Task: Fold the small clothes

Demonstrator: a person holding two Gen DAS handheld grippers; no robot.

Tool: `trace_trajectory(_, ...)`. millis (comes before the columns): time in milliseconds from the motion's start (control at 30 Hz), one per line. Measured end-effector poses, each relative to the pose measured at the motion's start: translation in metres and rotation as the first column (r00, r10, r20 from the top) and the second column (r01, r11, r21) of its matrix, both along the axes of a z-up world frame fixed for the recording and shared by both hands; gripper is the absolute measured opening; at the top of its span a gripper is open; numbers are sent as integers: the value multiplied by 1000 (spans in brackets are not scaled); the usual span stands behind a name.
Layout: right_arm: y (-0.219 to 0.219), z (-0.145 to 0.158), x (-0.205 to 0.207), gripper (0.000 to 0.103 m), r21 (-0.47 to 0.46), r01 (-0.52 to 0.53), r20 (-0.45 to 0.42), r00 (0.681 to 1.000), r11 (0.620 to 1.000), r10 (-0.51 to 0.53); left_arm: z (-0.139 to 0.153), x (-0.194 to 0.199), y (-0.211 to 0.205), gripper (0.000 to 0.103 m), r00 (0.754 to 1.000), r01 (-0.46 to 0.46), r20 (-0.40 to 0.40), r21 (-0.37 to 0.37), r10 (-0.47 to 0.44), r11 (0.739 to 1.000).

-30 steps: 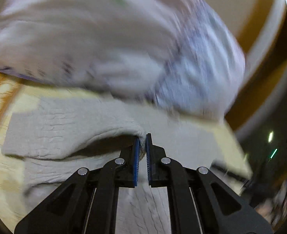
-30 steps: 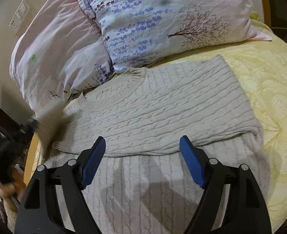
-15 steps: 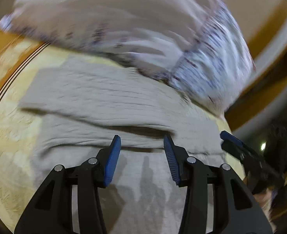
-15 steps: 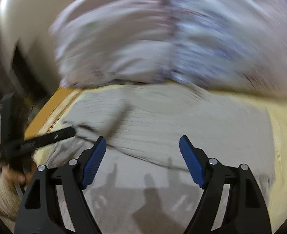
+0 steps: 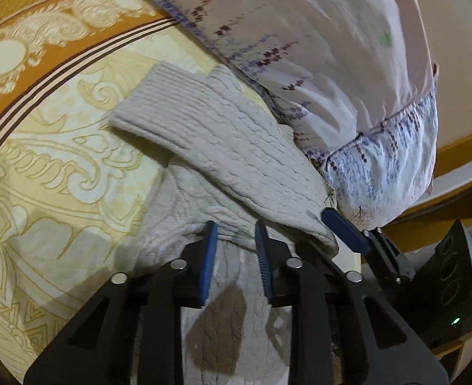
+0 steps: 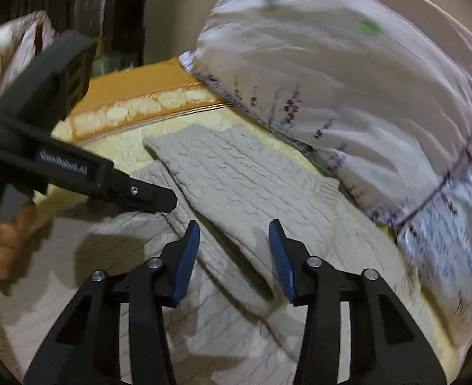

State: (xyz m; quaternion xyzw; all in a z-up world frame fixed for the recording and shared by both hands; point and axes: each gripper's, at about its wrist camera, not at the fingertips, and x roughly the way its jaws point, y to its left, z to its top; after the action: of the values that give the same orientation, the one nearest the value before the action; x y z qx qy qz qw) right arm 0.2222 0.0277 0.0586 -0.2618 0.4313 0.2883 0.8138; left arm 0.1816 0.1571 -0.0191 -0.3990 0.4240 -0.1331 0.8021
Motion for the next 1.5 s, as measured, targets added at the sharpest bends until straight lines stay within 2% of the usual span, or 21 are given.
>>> trace_trajectory(100, 14, -11, 7, 38, -50, -55, 6, 998, 997, 55, -4, -2, 5, 17, 1000, -12, -14, -17, 11, 1000)
trace_trajectory(233, 25, -24, 14, 30, -84, -89, -6, 996, 992, 89, -4, -1, 4, 16, 1000, -10, -15, -6, 9, 1000)
trace_trajectory(300, 28, -26, 15, 8, -86, -88, 5, 996, 992, 89, -4, -1, 4, 16, 1000, -7, -15, -1, 7, 1000)
trace_trajectory(400, 22, -20, 20, 6, -31, -29, 8, 1000, 999, 29, -3, 0, 3, 16, 1000, -3, -14, 8, 3, 1000)
trace_trajectory(500, -1, -1, 26, 6, 74, 71, 5, 997, 995, -71, -3, 1, 2, 16, 1000, 1, -12, 13, -1, 1000)
trace_trajectory(600, -38, 20, 32, 6, 176, 211, -8, 977, 962, -213, -3, 1, 2, 16, 1000, 1, -11, 11, -1, 1000)
trace_trajectory(633, -57, 27, 33, 6, 204, 278, -18, 960, 939, -280, -4, 1, 2, 16, 1000, 2, -10, 12, -1, 1000)
trace_trajectory(767, -118, 29, 25, 6, 182, 468, -22, 881, 865, -472, -4, 1, 2, 16, 1000, 7, -8, 13, -7, 1000)
trace_trajectory(833, -144, 20, 16, 6, 128, 527, -38, 849, 840, -526, -4, 1, 1, 16, 1000, 11, -6, 15, -11, 1000)
trace_trajectory(867, -152, 16, 12, 7, 124, 532, -61, 846, 837, -529, -4, 2, 1, 16, 1000, 13, -5, 16, -13, 1000)
trace_trajectory(933, -164, 16, 2, 21, 136, 536, -94, 844, 833, -527, -4, 2, 1, 16, 1000, 18, -4, 20, -18, 1000)
trace_trajectory(967, -165, 19, -3, 36, 142, 533, -82, 846, 834, -527, -4, 2, 1, 16, 1000, 21, -4, 20, -21, 1000)
trace_trajectory(1000, -163, 25, -7, 50, 151, 518, -50, 855, 842, -516, -4, 3, 1, 16, 1000, 22, -3, 20, -22, 1000)
trace_trajectory(1033, -159, 32, -11, 54, 163, 490, -14, 869, 856, -495, -4, 2, 1, 16, 1000, 21, -4, 19, -21, 1000)
trace_trajectory(1167, -127, 50, -19, 55, 167, 341, 83, 930, 925, -357, -4, 4, 1, 16, 1000, 23, -3, 24, -23, 999)
trace_trajectory(1233, -91, 45, -21, 55, 64, 219, 139, 964, 974, -226, -5, 4, 1, 16, 1000, 24, -3, 26, -23, 999)
trace_trajectory(1267, -79, 40, -22, 54, 9, 178, 163, 971, 984, -177, -4, 4, 1, 17, 1000, 23, -3, 25, -23, 999)
trace_trajectory(1300, -62, 31, -25, 53, -85, 114, 204, 974, 990, -95, -5, 4, 1, 16, 1000, 24, -4, 24, -24, 999)
trace_trajectory(1367, -42, 15, -31, 53, -215, 55, 257, 966, 975, 2, -5, 4, 1, 16, 1000, 23, -4, 24, -23, 999)
trace_trajectory(1433, -26, -6, -33, 52, -363, 15, 304, 947, 932, 103, -5, 4, 0, 16, 1000, 23, -4, 22, -23, 999)
trace_trajectory(1500, -23, -17, -32, 48, -433, 22, 322, 937, 901, 132, -5, 4, 0, 16, 1000, 24, -5, 20, -24, 1000)
